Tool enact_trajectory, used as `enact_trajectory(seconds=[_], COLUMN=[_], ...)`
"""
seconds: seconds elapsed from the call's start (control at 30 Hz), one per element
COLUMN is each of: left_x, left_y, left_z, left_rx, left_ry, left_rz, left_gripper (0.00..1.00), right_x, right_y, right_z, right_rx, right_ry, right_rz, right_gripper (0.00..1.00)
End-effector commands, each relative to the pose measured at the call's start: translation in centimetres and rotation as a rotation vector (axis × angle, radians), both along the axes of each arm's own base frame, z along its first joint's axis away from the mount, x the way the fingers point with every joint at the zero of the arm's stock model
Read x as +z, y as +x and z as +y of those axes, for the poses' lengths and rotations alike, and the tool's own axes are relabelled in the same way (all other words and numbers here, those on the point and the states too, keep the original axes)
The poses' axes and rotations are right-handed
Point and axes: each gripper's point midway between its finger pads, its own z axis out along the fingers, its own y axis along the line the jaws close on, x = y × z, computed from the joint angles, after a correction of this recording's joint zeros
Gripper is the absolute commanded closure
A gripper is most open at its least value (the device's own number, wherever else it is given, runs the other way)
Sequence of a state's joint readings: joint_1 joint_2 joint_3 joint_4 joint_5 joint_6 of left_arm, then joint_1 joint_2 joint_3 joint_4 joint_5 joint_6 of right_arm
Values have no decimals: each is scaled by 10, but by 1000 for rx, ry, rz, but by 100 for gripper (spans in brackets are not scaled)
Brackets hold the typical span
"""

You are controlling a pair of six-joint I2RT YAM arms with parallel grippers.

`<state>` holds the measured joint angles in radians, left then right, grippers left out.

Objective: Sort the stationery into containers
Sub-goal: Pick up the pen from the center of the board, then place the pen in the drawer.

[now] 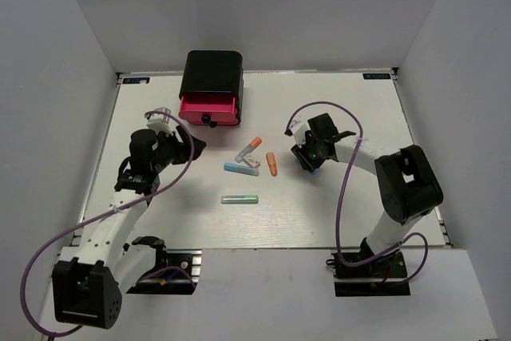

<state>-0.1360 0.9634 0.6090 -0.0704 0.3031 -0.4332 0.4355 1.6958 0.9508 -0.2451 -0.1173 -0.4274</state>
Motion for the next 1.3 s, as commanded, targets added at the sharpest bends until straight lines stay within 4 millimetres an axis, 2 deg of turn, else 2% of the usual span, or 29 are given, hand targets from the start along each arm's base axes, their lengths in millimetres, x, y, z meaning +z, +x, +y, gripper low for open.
enact_trajectory(seconds=[0.0,0.03,0.1,0.17,0.2,0.27,0.3,0.33,0.37,0.4,0.43,0.47,0.5,0.53,0.57,0.67,0.7,0.73,0.77,0.8,0.83,0.9,0.93,0.97,1.0,1.03,1.13,1.2,1.27], left_x=[-7,-6,-9,-10,-16,-17,-23,-25,-24,-29,-35,-41,-38,-38,-43,-44,-42,-42,-42,-40,-40,-40,-42,-42,-39,-39,-43,-42,-42], left_y=[-17,-20,-25,-33,-37,-43,-46,-48,-50,-52,-54,-57,-57,-58,-61,-64,-64,-64,-66,-65,-65,-65,-67,-67,-68,-68,-70,-71,-73], left_z=[4,3,3,3,3,2,3,3,3,2,3,3,2,1,1,1,1,1,0,2,2,1,2,2,0,0,0,1,1], left_rx=[21,28,37,52,57,69,73,76,77,86,88,94,99,90,97,100,104,104,108,115,115,119,120,120,114,114,116,116,116], left_ry=[-10,-25,-47,-84,-94,-125,-131,-139,-139,-160,-157,-164,-179,-182,-188,-197,-208,-209,-220,-218,-218,-226,-224,-224,-237,-237,-233,-233,-233], left_rz=[30,39,46,51,64,70,82,85,86,103,116,141,137,138,163,164,160,160,160,150,150,153,162,162,159,159,177,175,178], left_gripper=[26,26,26,26,26,26,26,26,26,26,26,26,26,26,26,27,27,27,27,27,27,27,27,27,27,27,27,27,27], right_x=[-6,-2,8,18,40,61,94,102,132,151,170,185,195,214,225,264,284,286,294,293,315,332,312,328,324,308,307,289,286], right_y=[-29,-37,-32,-37,-23,-18,-4,1,5,9,19,18,17,27,27,32,41,35,36,35,41,45,49,49,50,58,65,72,79], right_z=[-1,4,9,18,29,43,63,70,88,101,110,124,136,147,161,197,210,224,231,237,253,267,279,286,292,299,310,316,318], right_rx=[56,117,157,252,320,417,478,541,628,688,713,759,778,793,825,873,881,872,868,818,833,820,801,810,800,782,756,733,709], right_ry=[-5,14,30,67,96,150,211,224,305,326,353,416,441,467,502,598,639,680,704,753,798,839,851,868,868,860,863,853,848], right_rz=[96,115,94,99,39,-9,-83,-117,-177,-217,-260,-291,-308,-359,-399,-513,-601,-577,-599,-535,-651,-712,-651,-682,-675,-654,-681,-661,-660], right_gripper=[63,66,73,80,82,84,86,86,86,86,86,87,87,87,88,88,88,88,88,88,88,86,86,86,86,86,86,84,83])
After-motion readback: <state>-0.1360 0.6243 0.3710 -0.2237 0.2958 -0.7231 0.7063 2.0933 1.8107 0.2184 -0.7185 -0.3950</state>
